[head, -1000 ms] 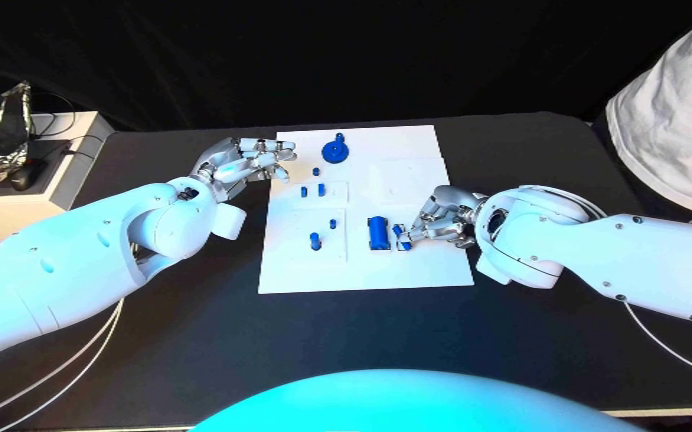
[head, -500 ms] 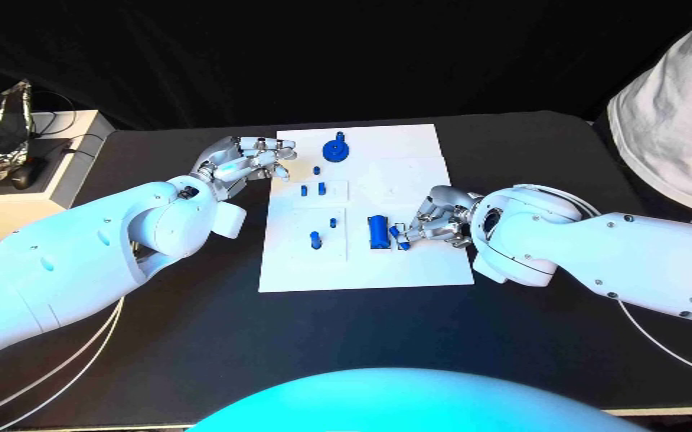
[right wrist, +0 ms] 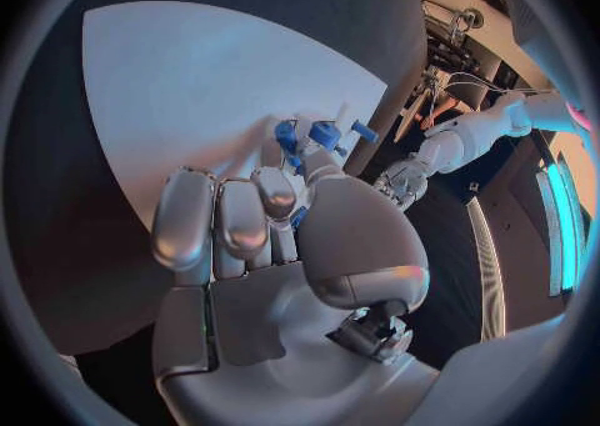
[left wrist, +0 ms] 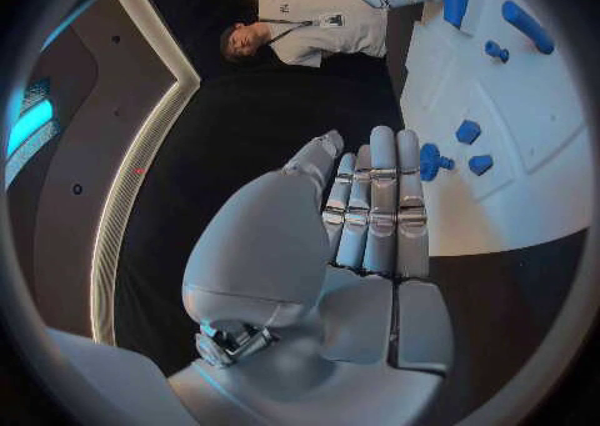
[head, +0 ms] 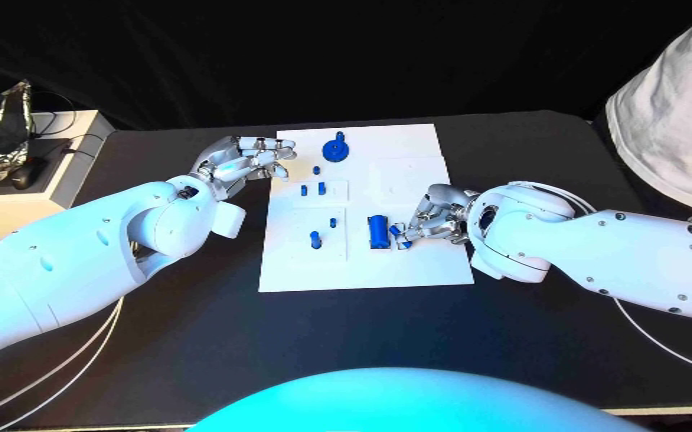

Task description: Assemble the parts on the task board

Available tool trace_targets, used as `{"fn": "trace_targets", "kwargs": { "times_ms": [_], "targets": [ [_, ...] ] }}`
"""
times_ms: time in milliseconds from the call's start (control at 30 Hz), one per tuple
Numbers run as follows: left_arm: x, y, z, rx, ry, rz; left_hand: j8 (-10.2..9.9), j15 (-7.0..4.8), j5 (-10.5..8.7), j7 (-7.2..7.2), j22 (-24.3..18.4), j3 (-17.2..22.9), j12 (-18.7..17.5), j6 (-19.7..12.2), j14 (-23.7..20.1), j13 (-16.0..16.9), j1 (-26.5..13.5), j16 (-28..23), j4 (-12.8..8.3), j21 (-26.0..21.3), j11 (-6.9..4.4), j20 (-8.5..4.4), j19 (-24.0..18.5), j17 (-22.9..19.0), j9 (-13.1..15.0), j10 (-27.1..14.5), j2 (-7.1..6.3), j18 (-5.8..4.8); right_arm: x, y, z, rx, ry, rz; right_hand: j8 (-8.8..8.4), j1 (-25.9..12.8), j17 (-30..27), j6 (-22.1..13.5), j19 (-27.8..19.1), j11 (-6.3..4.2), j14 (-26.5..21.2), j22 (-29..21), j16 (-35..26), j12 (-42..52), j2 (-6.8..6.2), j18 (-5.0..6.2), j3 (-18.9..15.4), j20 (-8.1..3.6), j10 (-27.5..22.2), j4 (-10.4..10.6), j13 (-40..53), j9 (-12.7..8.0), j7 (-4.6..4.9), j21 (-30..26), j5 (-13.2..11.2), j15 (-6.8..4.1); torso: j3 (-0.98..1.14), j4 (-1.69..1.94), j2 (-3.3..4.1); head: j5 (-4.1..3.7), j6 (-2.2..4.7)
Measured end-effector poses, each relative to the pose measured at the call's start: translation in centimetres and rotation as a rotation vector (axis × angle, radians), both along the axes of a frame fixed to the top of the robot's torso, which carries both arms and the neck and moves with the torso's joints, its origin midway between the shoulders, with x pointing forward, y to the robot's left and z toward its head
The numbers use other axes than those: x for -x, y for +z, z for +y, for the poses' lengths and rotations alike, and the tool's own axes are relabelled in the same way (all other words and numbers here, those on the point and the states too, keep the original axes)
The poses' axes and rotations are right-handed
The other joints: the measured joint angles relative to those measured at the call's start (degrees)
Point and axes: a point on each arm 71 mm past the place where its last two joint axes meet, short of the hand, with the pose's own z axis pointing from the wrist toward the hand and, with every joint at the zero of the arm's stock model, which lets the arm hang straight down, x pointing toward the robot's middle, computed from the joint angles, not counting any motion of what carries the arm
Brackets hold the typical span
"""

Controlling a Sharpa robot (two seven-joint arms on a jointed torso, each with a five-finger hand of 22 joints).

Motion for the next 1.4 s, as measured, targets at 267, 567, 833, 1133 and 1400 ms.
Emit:
{"fn": "trace_targets", "kwargs": {
  "times_ms": [267, 567, 833, 1133, 1400],
  "targets": [
    [0.0, 0.0, 0.0, 0.0, 0.0, 0.0, 0.0, 0.0, 0.0, 0.0, 0.0, 0.0, 0.0, 0.0, 0.0, 0.0, 0.0, 0.0, 0.0, 0.0, 0.0, 0.0, 0.0, 0.0, 0.0, 0.0, 0.0, 0.0, 0.0, 0.1, 0.1, 0.012, 0.014, -0.011, 0.47, 0.82, -0.05, -0.23, 0.0, -0.2, -0.2, 0.0, 0.0, 0.0, 0.22, 0.0, 1.64, 0.0, 0.4, -0.34, 0.0, 0.32, -0.18, 0.0, 3.21, -0.2, -0.02, 0.0, 0.01, -0.03, 0.05],
    [0.0, 0.0, 0.0, 0.0, 0.001, 0.0, 0.0, 0.0, 0.0, 0.0, 0.07, 0.0, 0.0, 0.0, 0.0, 0.0, 0.0, 0.0, 0.0, 0.0, 0.0, 0.0, 0.0, 0.0, 0.0, 0.0, 0.0, 0.0, 0.1, 0.2, 0.3, 0.021, 0.029, -0.024, 1.34, -0.3, 0.07, -0.42, -0.2, -0.2, -0.2, -0.01, 0.0, 0.0, 0.05, -0.02, 6.26, -0.2, 0.61, -2.59, 0.04, 0.89, -0.42, 0.24, 4.82, -0.2, -0.01, -0.02, 0.02, -0.1, 0.1],
    [0.0, 0.0, 0.1, 0.0, 0.001, 0.0, 0.0, 0.0, 0.0, 0.0, 0.07, 0.0, 0.0, 0.0, 0.0, 0.0, 0.0, 0.0, 0.0, 0.0, 0.0, 0.0, 0.0, 0.0, 0.0, 0.0, 0.0, 0.0, 0.1, 0.2, 0.4, 0.023, 0.032, -0.03, 1.35, -1.74, 0.06, -0.42, -0.2, -0.15, -0.21, -0.02, 0.0, 0.0, -0.2, -0.02, 8.44, -0.2, 0.66, -3.66, 0.03, 0.96, -0.42, 0.24, 5.28, -0.2, 0.02, -0.02, 0.02, -0.12, 0.15],
    [0.0, 0.0, 0.1, -0.001, 0.001, 0.001, 0.0, 0.0, 0.0, 0.0, 0.06, 0.0, 0.0, 0.0, 0.0, 0.0, 0.0, 0.0, 0.0, 0.0, 0.0, 0.01, 0.01, 0.0, 0.0, 0.0, 0.0, 0.0, 0.2, 0.1, 0.0, 0.023, 0.026, -0.027, 1.33, -2.43, 0.06, -0.24, -0.21, -0.42, -0.21, -0.02, 0.0, -0.01, -1.1, -0.01, 5.46, -0.19, 1.02, -2.31, 0.02, 0.56, -0.59, 0.24, -0.09, -0.2, 0.02, -0.01, 0.03, -0.09, 0.19],
    [0.0, 0.0, 0.1, -0.001, 0.002, 0.001, 0.0, 0.0, 0.0, 0.0, 0.05, 0.0, 0.0, 0.0, 0.0, 0.0, 0.0, 0.0, 0.0, 0.0, 0.0, 0.21, 0.21, -0.01, 0.0, 0.0, 0.0, 0.01, 0.4, -0.1, -0.7, 0.008, 0.012, -0.018, 1.33, -2.9, 0.19, 0.33, -0.21, -0.42, -0.21, -0.03, 0.0, 0.0, -2.92, -0.02, -0.5, -0.19, 1.02, 1.97, 0.02, 0.48, -0.32, 0.24, -11.99, -0.2, 0.02, -0.01, 0.02, 0.08, 0.14]
  ]
}}
